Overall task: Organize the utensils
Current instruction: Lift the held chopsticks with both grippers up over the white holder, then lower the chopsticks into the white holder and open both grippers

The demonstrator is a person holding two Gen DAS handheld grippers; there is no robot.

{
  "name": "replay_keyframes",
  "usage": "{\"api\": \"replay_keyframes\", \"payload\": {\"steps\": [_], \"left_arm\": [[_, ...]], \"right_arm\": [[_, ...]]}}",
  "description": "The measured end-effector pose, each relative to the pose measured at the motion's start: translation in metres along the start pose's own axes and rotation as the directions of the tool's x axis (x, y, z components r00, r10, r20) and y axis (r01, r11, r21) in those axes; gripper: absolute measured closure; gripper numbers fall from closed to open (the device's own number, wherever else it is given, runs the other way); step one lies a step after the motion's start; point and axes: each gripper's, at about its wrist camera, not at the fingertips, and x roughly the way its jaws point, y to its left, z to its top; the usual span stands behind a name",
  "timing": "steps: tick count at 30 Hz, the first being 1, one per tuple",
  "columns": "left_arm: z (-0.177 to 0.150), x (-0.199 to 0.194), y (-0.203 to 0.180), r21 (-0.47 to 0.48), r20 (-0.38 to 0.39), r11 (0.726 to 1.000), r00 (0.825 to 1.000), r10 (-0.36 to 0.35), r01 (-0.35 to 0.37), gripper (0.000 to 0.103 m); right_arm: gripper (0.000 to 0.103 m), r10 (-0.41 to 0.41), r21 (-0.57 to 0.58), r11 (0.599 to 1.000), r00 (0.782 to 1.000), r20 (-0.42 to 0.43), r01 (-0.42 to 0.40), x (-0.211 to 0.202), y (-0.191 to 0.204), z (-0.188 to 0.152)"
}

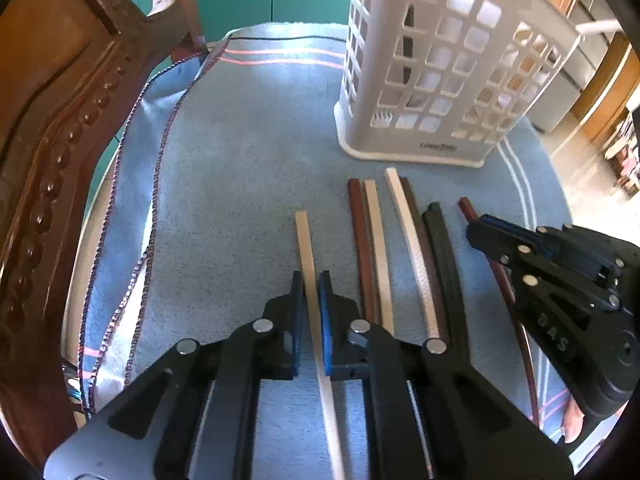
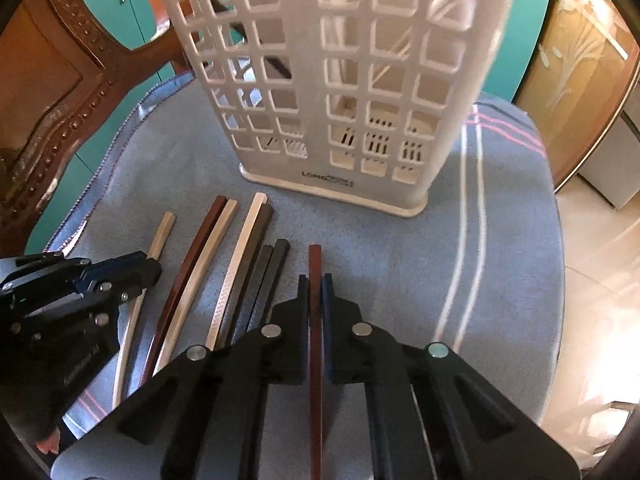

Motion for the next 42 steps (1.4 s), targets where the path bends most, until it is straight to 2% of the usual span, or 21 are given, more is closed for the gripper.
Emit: {"api": "replay_keyframes", "payload": {"steps": [4,9,12,15,21,22,28,30,32,33,36,38,39,42], "left_arm": [[0.0,-0.015,0.001,0.004,0.058,0.999,0.998,-0.04,0.04,0.096],[-0.004,-0.052,-0.001,0.014,0.143,0.994,0.984,-0.108,0.107,0.096],[-0.006,-0.073,-0.004,0.019,0.18,0.991,0.974,-0.136,0.135,0.096],[-0.007,-0.104,-0.007,0.033,0.236,0.985,0.956,-0.175,0.172,0.096],[-0.004,-0.172,-0.015,0.065,0.375,0.98,0.906,-0.197,0.186,0.096],[-0.002,-0.187,-0.015,0.066,0.406,0.979,0.891,-0.202,0.191,0.096],[0.038,-0.246,-0.016,0.085,0.52,0.973,0.824,-0.225,0.213,0.096],[0.059,-0.271,-0.018,0.105,0.563,0.969,0.79,-0.243,0.223,0.096],[0.081,-0.283,-0.018,0.11,0.596,0.971,0.768,-0.235,0.212,0.096],[0.088,-0.287,-0.019,0.108,0.605,0.973,0.763,-0.229,0.206,0.096],[0.115,-0.294,-0.019,0.088,0.619,0.976,0.758,-0.208,0.197,0.096],[0.126,-0.298,-0.02,0.08,0.645,0.98,0.741,-0.188,0.18,0.096],[0.129,-0.299,-0.021,0.075,0.657,0.983,0.733,-0.175,0.167,0.096],[0.138,-0.296,-0.021,0.059,0.678,0.986,0.718,-0.157,0.159,0.096]], "right_arm": [[0.096,0.01,0.017,1.0,0.998,0.066,-0.011,-0.03,-0.007,-0.004],[0.096,0.05,0.056,0.997,0.983,0.176,-0.061,-0.083,-0.02,-0.012],[0.096,0.063,0.087,0.993,0.97,0.236,-0.085,-0.111,-0.032,-0.02],[0.096,0.08,0.107,0.987,0.953,0.292,-0.116,-0.138,-0.043,-0.026],[0.096,0.099,0.116,0.98,0.909,0.404,-0.159,-0.189,-0.05,-0.022],[0.096,0.101,0.117,0.98,0.902,0.421,-0.164,-0.197,-0.05,-0.021],[0.096,0.088,0.107,0.978,0.826,0.557,-0.176,-0.255,-0.047,0.013],[0.096,0.075,0.093,0.982,0.784,0.616,-0.167,-0.282,-0.046,0.033],[0.096,0.059,0.091,0.983,0.753,0.656,-0.157,-0.301,-0.046,0.052],[0.096,0.055,0.093,0.983,0.743,0.667,-0.156,-0.309,-0.048,0.063],[0.096,0.027,0.113,0.983,0.726,0.687,-0.144,-0.317,-0.054,0.087],[0.096,-0.001,0.124,0.985,0.704,0.71,-0.124,-0.317,-0.058,0.095],[0.096,-0.015,0.133,0.984,0.701,0.713,-0.114,-0.317,-0.059,0.095],[0.096,-0.032,0.166,0.98,0.729,0.684,-0.112,-0.296,-0.068,0.097]]}}
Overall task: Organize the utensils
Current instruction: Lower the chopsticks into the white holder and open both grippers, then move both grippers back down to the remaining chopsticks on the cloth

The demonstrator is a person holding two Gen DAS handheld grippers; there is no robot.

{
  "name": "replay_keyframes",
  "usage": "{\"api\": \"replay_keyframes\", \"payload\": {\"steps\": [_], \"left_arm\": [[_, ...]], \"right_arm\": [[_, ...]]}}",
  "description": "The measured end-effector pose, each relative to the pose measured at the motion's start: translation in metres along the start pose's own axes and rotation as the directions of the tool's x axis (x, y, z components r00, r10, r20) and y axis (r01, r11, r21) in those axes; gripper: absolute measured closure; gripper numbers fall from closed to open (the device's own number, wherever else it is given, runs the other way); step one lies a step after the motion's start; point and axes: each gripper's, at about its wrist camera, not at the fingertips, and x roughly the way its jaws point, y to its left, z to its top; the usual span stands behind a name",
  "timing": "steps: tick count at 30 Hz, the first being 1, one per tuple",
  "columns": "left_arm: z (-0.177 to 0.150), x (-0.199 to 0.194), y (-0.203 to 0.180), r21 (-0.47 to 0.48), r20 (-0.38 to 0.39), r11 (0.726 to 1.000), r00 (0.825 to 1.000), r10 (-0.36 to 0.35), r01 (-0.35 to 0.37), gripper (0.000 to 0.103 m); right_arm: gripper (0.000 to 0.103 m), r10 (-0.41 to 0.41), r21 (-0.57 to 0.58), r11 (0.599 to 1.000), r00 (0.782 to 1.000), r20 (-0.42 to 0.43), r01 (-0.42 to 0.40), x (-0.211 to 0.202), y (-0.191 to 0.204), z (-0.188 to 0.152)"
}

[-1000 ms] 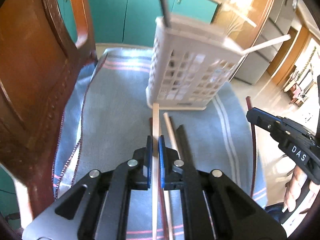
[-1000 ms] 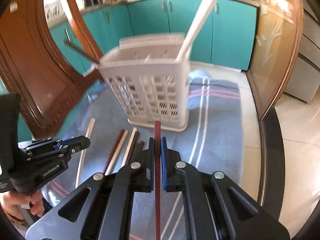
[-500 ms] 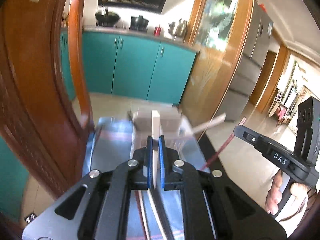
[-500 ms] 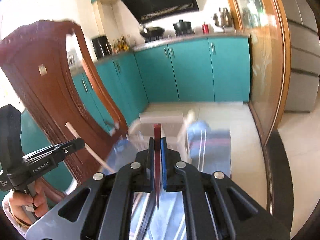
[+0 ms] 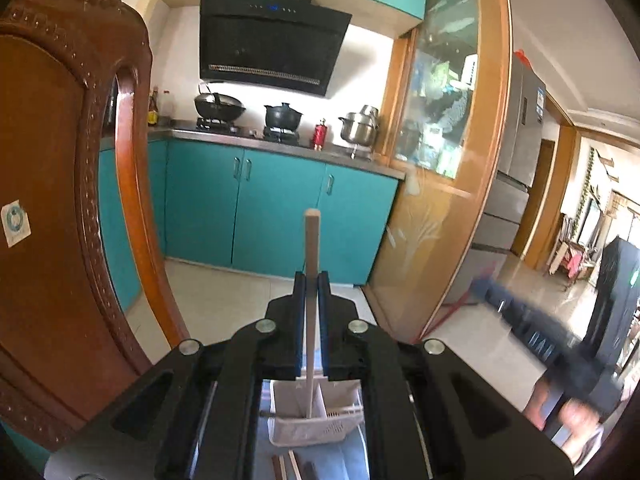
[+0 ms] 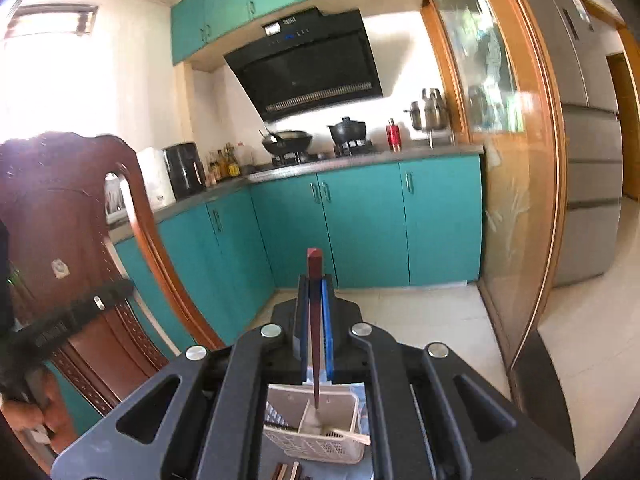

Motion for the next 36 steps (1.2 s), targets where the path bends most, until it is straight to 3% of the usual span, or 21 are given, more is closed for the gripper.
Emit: {"api": "replay_keyframes", "payload": {"steps": [6,13,17,19,23,26,29,31,33,35,36], "left_arm": [[-0.014,0.023,0.005,-0.032,-0.004,0.999,1.0,0.019,-0.019,0.096],[-0.046,0.064,0.02,-0.072,-0.048,0.993,0.995,0.087,-0.09,0.096],[-0.069,0.076,0.027,-0.095,-0.102,0.991,0.992,0.08,-0.09,0.096],[-0.079,0.074,0.033,-0.111,-0.115,0.99,0.991,0.07,-0.083,0.096],[-0.099,0.05,0.042,-0.129,-0.1,0.99,0.994,0.04,-0.053,0.095],[-0.116,0.019,0.047,-0.127,-0.068,0.992,0.998,0.016,-0.025,0.082],[-0.138,-0.001,0.05,-0.118,-0.048,0.993,0.999,0.019,-0.025,0.076],[-0.158,0.002,0.051,-0.094,-0.1,0.995,0.995,0.021,-0.031,0.071],[-0.187,0.019,0.052,-0.048,-0.196,0.997,0.979,0.052,-0.063,0.069],[-0.211,0.036,0.058,-0.044,-0.297,0.994,0.951,0.081,-0.098,0.069],[-0.225,0.048,0.064,-0.07,-0.379,0.992,0.923,0.067,-0.101,0.069]], "right_arm": [[0.096,-0.005,0.042,0.999,0.995,-0.096,0.009,0.025,-0.013,-0.051],[0.096,0.005,0.051,0.999,0.996,-0.091,0.0,0.021,-0.019,-0.093],[0.092,-0.015,0.077,0.997,0.996,-0.092,0.022,0.014,-0.029,-0.11],[0.085,-0.009,0.094,0.995,0.997,-0.077,0.016,0.005,-0.034,-0.116],[0.075,0.014,0.115,0.993,0.998,0.062,-0.021,-0.039,-0.044,-0.127],[0.075,0.046,0.108,0.992,0.991,0.125,-0.059,-0.07,-0.048,-0.144],[0.075,0.084,0.118,0.988,0.986,0.142,-0.101,-0.084,-0.051,-0.164],[0.074,0.114,0.133,0.984,0.991,0.069,-0.122,-0.075,-0.051,-0.177],[0.071,0.119,0.099,0.989,0.984,-0.133,-0.106,-0.043,-0.04,-0.198],[0.071,0.102,0.078,0.994,0.948,-0.303,-0.082,-0.011,-0.032,-0.222],[0.072,0.108,0.083,0.993,0.908,-0.405,-0.082,0.008,-0.027,-0.24]]}}
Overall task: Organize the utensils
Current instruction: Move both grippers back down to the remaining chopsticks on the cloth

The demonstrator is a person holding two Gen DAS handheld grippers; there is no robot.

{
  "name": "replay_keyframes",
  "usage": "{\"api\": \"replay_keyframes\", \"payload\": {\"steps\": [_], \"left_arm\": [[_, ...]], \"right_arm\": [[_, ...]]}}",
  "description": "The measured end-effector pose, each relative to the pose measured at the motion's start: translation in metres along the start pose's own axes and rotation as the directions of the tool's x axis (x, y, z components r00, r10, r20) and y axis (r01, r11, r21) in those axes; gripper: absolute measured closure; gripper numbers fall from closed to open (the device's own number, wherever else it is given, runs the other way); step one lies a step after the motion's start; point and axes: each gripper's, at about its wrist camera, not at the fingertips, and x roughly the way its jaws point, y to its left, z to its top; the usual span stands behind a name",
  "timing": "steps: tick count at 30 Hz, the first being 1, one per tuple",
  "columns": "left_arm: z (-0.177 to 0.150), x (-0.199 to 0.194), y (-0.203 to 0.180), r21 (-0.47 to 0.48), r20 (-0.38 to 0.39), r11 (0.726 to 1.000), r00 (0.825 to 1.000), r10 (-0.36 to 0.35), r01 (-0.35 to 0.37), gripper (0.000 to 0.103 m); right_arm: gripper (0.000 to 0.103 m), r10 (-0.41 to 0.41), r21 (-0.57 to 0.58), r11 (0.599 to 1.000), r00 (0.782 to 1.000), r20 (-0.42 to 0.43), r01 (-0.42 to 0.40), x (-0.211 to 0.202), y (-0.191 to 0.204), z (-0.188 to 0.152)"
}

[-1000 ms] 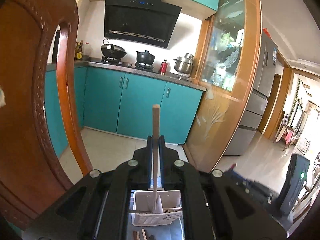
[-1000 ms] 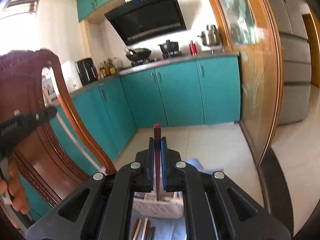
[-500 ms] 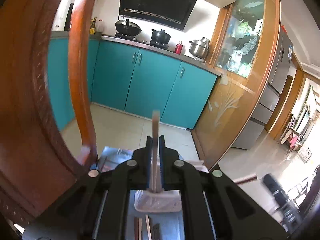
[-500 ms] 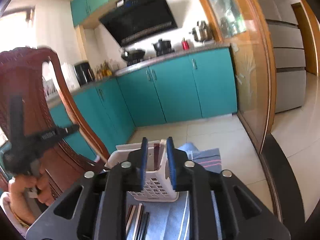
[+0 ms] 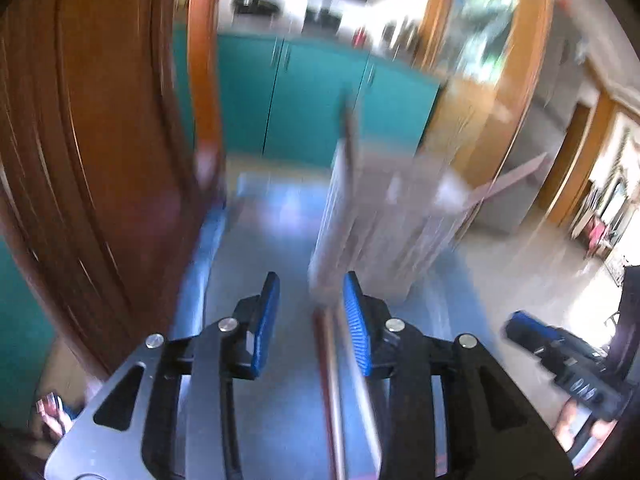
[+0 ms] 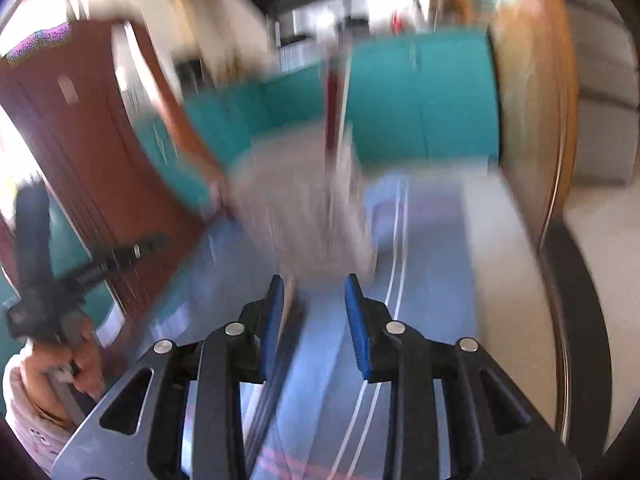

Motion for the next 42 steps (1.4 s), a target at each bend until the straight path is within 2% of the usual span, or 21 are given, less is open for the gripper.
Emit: {"api": "replay_keyframes", "payload": {"steps": [3,4,6,8,10,14,17,22,24,25,29,33,37,39,42], "left_arm": [[-0.011,0.019,0.011,-0.047,-0.107,0.999,0.994,-0.018,0.013,0.067],[-0.012,0.023,0.013,-0.046,-0.125,0.999,0.992,0.004,-0.01,0.065],[-0.013,0.027,0.017,-0.057,-0.141,0.998,0.99,0.032,-0.04,0.052],[-0.011,0.03,0.018,-0.067,-0.154,0.997,0.988,0.029,-0.039,0.052],[-0.011,0.032,0.017,-0.066,-0.166,0.997,0.986,0.024,-0.036,0.051],[-0.021,0.036,0.023,-0.054,-0.184,0.997,0.982,0.042,-0.052,0.047],[-0.023,0.039,0.032,-0.071,-0.198,0.995,0.978,0.058,-0.073,0.047],[-0.026,0.043,0.031,-0.059,-0.218,0.995,0.974,0.062,-0.076,0.045],[-0.029,0.044,0.027,-0.043,-0.222,0.997,0.973,0.06,-0.071,0.045],[-0.03,0.043,0.025,-0.034,-0.223,0.997,0.973,0.062,-0.071,0.045],[-0.036,0.052,0.015,0.005,-0.244,0.998,0.967,0.066,-0.067,0.045],[-0.041,0.059,0.007,0.025,-0.27,0.999,0.961,0.053,-0.048,0.045],[-0.048,0.072,-0.003,0.067,-0.31,0.997,0.948,0.067,-0.048,0.045],[-0.053,0.079,-0.006,0.08,-0.335,0.996,0.94,0.071,-0.047,0.054],[-0.059,0.085,-0.008,0.087,-0.358,0.995,0.931,0.07,-0.041,0.056]], "right_arm": [[0.072,-0.001,-0.016,1.0,0.986,-0.165,-0.002,0.04,0.012,-0.02],[0.072,-0.011,-0.033,0.999,0.981,-0.193,0.004,0.048,0.017,-0.024],[0.072,-0.033,-0.068,0.998,0.97,-0.243,0.017,0.063,0.028,-0.033],[0.072,-0.056,-0.09,0.995,0.955,-0.291,0.031,0.078,0.037,-0.036],[0.072,-0.115,-0.124,0.989,0.939,-0.324,0.078,0.088,0.044,-0.047],[0.072,-0.196,-0.13,0.978,0.927,-0.318,0.162,0.093,0.044,-0.046],[0.071,-0.183,-0.123,0.981,0.928,-0.324,0.15,0.094,0.044,-0.041],[0.072,-0.277,-0.204,0.954,0.911,-0.305,0.222,0.102,0.057,-0.038],[0.084,-0.291,-0.186,0.952,0.907,-0.304,0.243,0.1,0.052,-0.037],[0.091,-0.294,-0.167,0.953,0.905,-0.308,0.253,0.099,0.046,-0.034],[0.096,-0.285,-0.079,0.958,0.906,-0.313,0.274,0.091,0.018,-0.028],[0.097,-0.241,-0.013,0.968,0.922,-0.303,0.249,0.081,-0.001,-0.027],[0.096,-0.21,0.001,0.975,0.931,-0.297,0.221,0.077,-0.005,-0.03],[0.095,-0.212,-0.007,0.976,0.932,-0.293,0.22,0.072,-0.008,-0.03],[0.09,-0.204,-0.006,0.977,0.934,-0.294,0.211,0.078,-0.003,-0.03]]}}
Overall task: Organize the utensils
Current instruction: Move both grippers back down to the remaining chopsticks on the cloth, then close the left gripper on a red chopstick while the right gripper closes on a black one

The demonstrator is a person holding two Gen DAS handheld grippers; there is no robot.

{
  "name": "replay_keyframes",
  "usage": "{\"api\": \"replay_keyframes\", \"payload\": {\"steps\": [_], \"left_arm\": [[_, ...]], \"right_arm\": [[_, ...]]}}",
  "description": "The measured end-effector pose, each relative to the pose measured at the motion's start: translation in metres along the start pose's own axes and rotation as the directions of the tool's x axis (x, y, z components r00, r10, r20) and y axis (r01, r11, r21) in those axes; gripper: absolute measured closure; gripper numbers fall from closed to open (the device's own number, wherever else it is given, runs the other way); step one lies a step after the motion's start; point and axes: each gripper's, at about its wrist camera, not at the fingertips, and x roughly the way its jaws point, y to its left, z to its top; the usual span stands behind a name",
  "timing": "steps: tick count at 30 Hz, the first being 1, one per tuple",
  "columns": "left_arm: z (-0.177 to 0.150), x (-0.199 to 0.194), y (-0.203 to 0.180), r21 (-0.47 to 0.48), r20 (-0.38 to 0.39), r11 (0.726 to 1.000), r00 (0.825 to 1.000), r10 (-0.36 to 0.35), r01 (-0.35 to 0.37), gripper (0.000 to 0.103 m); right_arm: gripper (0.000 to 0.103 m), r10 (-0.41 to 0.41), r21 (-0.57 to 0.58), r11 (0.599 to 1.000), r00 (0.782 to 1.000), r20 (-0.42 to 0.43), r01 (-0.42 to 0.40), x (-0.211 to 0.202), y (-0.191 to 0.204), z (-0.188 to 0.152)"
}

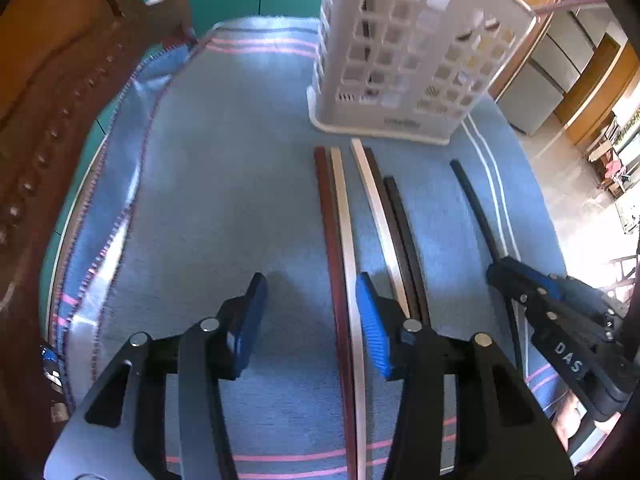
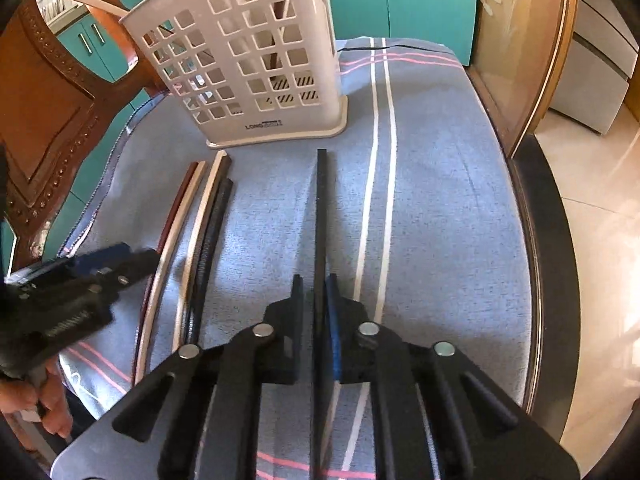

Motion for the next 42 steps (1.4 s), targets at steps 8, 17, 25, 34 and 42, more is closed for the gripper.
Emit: {"api": "replay_keyframes", "payload": {"steps": [8,17,25,34,42], "left_arm": [[-0.003,-0.001,0.003,-0.022,0.009,1.0,1.0,-0.009,0.009,0.076],[-0.004,-0.003,-0.002,-0.023,0.007,0.999,0.999,-0.032,0.032,0.084],[-0.006,-0.006,0.004,-0.015,0.003,0.999,0.999,-0.039,0.039,0.088],[-0.009,-0.008,0.0,-0.056,-0.036,0.975,0.975,-0.218,0.216,0.096],[-0.012,-0.001,-0.006,-0.017,-0.024,0.993,0.993,-0.114,0.114,0.091]], "right_arm": [[0.09,-0.006,0.002,1.0,1.0,0.006,0.006,-0.001,-0.001,-0.001],[0.09,-0.012,-0.02,1.0,1.0,0.001,0.012,0.0,0.0,-0.003],[0.09,-0.015,-0.016,1.0,1.0,-0.002,0.015,0.002,0.0,-0.003],[0.09,-0.017,-0.013,1.0,1.0,0.001,0.017,0.002,0.001,-0.003],[0.088,-0.012,-0.016,1.0,1.0,0.0,0.012,0.001,0.0,-0.003]]}}
